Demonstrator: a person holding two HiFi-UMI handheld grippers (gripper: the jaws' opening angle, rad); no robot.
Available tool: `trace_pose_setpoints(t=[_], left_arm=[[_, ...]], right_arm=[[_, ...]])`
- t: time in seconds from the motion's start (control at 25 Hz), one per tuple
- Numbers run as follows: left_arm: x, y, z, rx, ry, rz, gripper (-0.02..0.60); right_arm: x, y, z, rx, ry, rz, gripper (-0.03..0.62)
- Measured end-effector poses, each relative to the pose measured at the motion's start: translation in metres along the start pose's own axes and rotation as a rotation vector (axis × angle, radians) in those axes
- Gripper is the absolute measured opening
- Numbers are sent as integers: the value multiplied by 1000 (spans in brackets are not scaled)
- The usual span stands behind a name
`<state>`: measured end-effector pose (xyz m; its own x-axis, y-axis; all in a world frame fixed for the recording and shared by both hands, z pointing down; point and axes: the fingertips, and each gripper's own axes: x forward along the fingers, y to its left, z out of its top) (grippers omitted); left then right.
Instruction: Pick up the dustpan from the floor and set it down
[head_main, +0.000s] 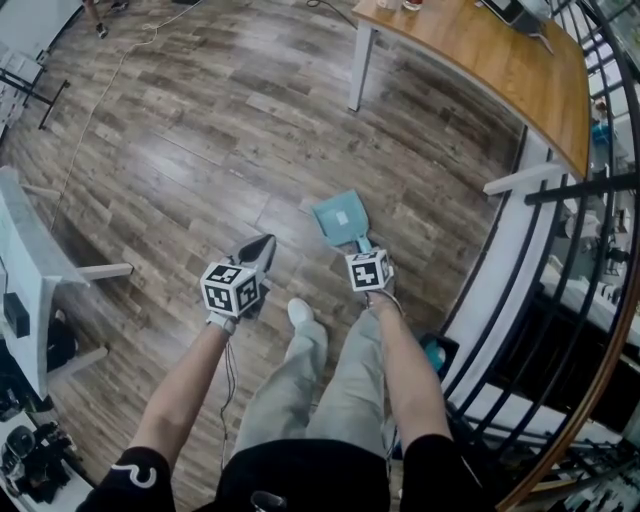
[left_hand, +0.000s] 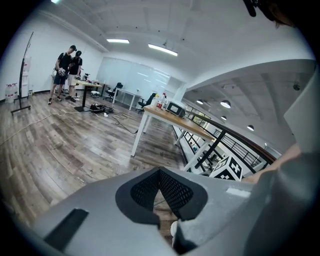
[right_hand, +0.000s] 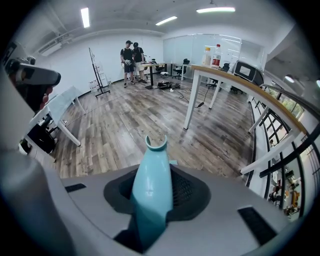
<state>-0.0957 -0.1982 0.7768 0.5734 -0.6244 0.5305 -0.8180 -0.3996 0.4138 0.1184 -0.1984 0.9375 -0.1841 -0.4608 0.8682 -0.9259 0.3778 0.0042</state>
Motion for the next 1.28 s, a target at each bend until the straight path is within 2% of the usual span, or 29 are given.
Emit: trace_pose_setpoints(t=[0.12,0.36,0.68,1.0,1.2,1.28], left_arm=[[-6,1,-4,-7,3,10,-3],[-12,-5,-3,6,3,9,-3],[-17,-27,6,36,5,13,-3],[-39,-70,25,66,-30,60,-3],[-70,-113,38,29,-105,125,-3],[-84,-135,42,23,-144,140,-3]], right_arm=[[-1,4,-2,10,5,1,95],[-12,6,-5,23,13,4,138],[-55,4,13,47,-70,31,155],[-146,-7,49,42,-215,111,155],[-224,-33,58,-14,-301,132,153],[-255,-42,56,-42,-336,126,122]])
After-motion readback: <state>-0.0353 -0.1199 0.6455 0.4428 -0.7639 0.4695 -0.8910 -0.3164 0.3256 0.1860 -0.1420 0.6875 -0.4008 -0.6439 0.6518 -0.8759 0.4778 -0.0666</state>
